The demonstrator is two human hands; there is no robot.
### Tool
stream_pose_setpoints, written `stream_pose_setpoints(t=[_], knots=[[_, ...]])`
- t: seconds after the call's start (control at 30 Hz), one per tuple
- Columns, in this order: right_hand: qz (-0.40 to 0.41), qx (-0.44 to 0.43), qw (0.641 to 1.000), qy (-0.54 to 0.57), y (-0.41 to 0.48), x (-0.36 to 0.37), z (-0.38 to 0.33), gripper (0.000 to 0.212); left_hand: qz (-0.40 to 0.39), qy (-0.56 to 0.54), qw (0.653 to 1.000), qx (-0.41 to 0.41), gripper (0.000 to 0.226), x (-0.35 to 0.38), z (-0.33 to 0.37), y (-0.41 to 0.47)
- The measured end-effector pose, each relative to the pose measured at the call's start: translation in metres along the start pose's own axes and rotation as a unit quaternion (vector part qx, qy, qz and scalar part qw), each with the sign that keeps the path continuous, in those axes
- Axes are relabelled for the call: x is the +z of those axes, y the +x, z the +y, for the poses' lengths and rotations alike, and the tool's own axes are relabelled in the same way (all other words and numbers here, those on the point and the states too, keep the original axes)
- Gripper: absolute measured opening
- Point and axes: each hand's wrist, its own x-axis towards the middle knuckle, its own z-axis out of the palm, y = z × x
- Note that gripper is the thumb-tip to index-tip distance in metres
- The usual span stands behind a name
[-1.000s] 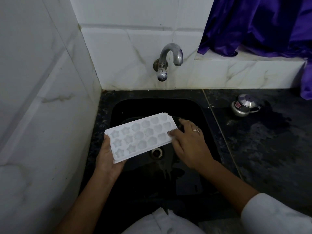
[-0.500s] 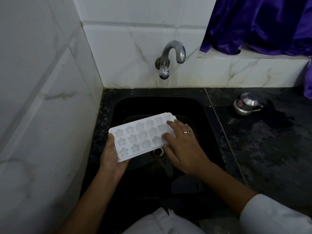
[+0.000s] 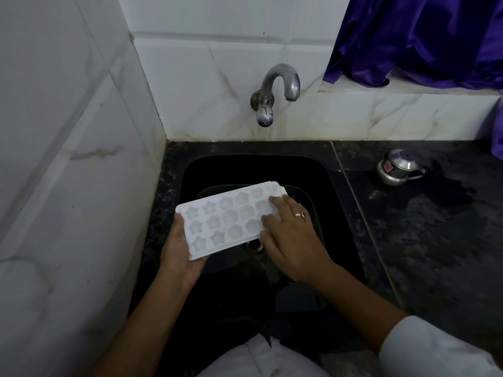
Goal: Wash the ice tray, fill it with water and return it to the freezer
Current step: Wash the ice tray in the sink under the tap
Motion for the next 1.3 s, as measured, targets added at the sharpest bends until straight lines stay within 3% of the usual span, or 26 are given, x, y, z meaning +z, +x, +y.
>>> stream_pose_setpoints(t=[0.13,0.27,0.4,0.53,0.67,0.77,0.9,1.0,1.13,1.3], knots=[[0.035,0.044,0.998,0.006,0.005,-0.006,0.005,0.032,-0.003,-0.008,1.0,0.001,0.055,-0.001,0.001,0.002],[0.015,-0.001,1.0,-0.027,0.003,0.0,-0.001,0.035,-0.004,-0.013,1.0,0.002,0.054,0.001,0.002,0.002],[0.037,0.051,0.998,-0.014,0.008,-0.005,0.005,0.035,-0.01,-0.019,1.0,0.001,0.055,0.0,0.001,0.004],[0.008,0.009,0.999,-0.034,0.005,0.005,-0.002,0.04,-0.014,-0.017,1.0,0.0,0.056,0.0,0.002,0.005],[0.024,0.059,0.998,-0.007,0.008,0.001,0.004,0.036,-0.01,-0.025,1.0,0.0,0.057,-0.003,0.001,0.008],[0.002,0.009,0.999,-0.036,0.004,0.008,-0.001,0.041,-0.007,-0.023,1.0,-0.001,0.056,-0.004,0.001,0.008],[0.012,0.056,0.998,0.005,0.005,0.001,0.005,0.038,-0.01,-0.026,1.0,0.001,0.054,-0.004,0.0,0.008],[-0.006,0.006,0.999,-0.031,0.001,0.007,-0.001,0.043,-0.005,-0.025,1.0,-0.005,0.058,-0.005,0.0,0.009],[0.009,0.046,0.999,-0.009,0.003,0.001,0.007,0.037,0.001,-0.02,1.0,-0.002,0.057,-0.005,-0.001,0.011],[-0.013,0.006,0.999,-0.041,0.002,0.003,0.006,0.042,0.002,-0.018,1.0,-0.009,0.06,-0.005,-0.002,0.014]])
